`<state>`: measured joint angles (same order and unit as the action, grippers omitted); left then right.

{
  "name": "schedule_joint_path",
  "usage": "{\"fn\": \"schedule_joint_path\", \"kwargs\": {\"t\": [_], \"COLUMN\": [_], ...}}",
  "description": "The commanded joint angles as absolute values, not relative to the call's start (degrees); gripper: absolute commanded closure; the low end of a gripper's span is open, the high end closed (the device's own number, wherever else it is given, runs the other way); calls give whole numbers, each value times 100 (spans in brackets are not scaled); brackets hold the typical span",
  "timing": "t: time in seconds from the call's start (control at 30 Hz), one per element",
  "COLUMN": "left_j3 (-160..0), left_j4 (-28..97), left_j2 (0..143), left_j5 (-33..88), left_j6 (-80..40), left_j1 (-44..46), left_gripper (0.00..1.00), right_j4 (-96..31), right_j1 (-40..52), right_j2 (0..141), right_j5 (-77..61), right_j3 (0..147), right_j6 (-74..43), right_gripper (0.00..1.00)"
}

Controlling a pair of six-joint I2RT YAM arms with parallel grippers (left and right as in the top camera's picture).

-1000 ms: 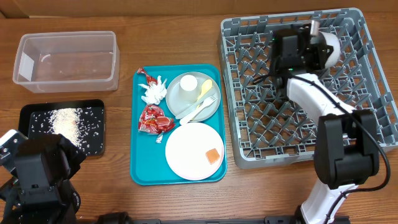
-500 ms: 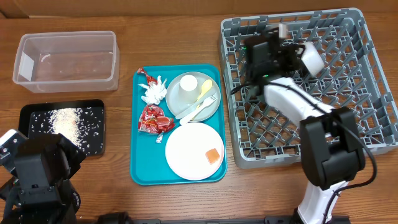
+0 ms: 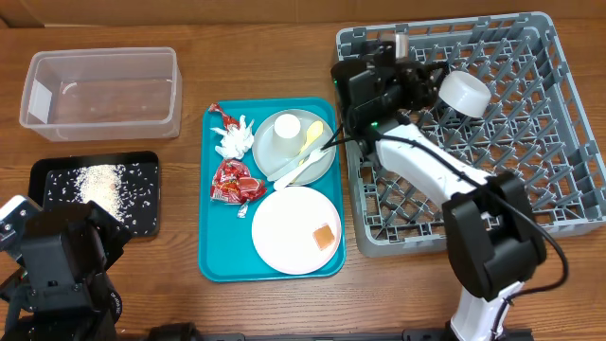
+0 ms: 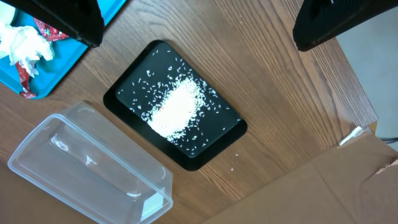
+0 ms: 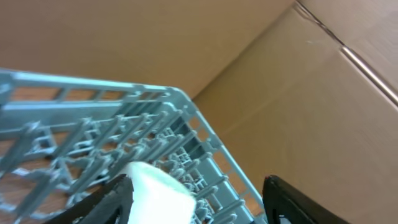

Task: Sort waste into correct bins and load items into the dishwasher rack
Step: 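Lower the bowl upside down into the rack and open the right gripper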

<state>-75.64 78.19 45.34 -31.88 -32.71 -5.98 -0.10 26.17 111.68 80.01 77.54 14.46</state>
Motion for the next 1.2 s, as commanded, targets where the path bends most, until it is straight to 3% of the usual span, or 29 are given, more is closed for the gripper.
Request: {"fn": "schedule_joint_path", "kwargs": {"t": [0.0, 0.17, 0.27, 0.37, 0.43, 0.5, 0.7, 0.77, 0.83, 0.9, 1.03, 1.17], "left_j3": [-7625, -7625, -7625, -7625, -7625, -7625, -7625, -7625, -7625, -7625, -7625, -7625], "left_j4": [7804, 7804, 7804, 7806, 7804, 7806, 7902, 7905, 7902, 7905, 7909, 7907], "left_j2": [4532, 4532, 4532, 4532, 4532, 4532, 4532, 4532, 4532, 4532, 4532, 4532], "left_j5": [-3144, -3144, -3144, -3131, -3044, -2991, -2974, -2954, -2877, -2845, -2845, -2838], "left_j6": [-3345, -3345, -3345, -3345, -3345, -3345, -3345, -3345, -3347, -3345, -3347, -3345], "left_j1": [-607, -607, -607, -607, -607, -607, -607, -609, -609, -607, -607, -609], "left_gripper": [0, 0, 0, 0, 0, 0, 0, 0, 0, 0, 0, 0], "right_j4": [14, -292, -1468, -2587, -2961, -3089, -3575, -3673, -3673, -3660, -3627, -3592], "right_j1": [2349, 1935, 1693, 1417, 1208, 1039, 266, -40, -395, -709, -1059, -1046], "right_j2": [10442, 9894, 9564, 9391, 9386, 9386, 9343, 9343, 9343, 9367, 9561, 10022], "right_j5": [8217, 7666, 6241, 3813, 2088, 1286, 760, 760, 644, 259, -449, -611], "right_j3": [7926, 7926, 7926, 7926, 7926, 7926, 8394, 8593, 8676, 8674, 8672, 8672], "right_j6": [1343, 1332, 731, -89, -180, -303, -1028, -1007, -1011, -1011, -1022, -1055], "right_gripper": [29, 22, 12, 1, 0, 0, 1, 18, 51, 73, 96, 96]}}
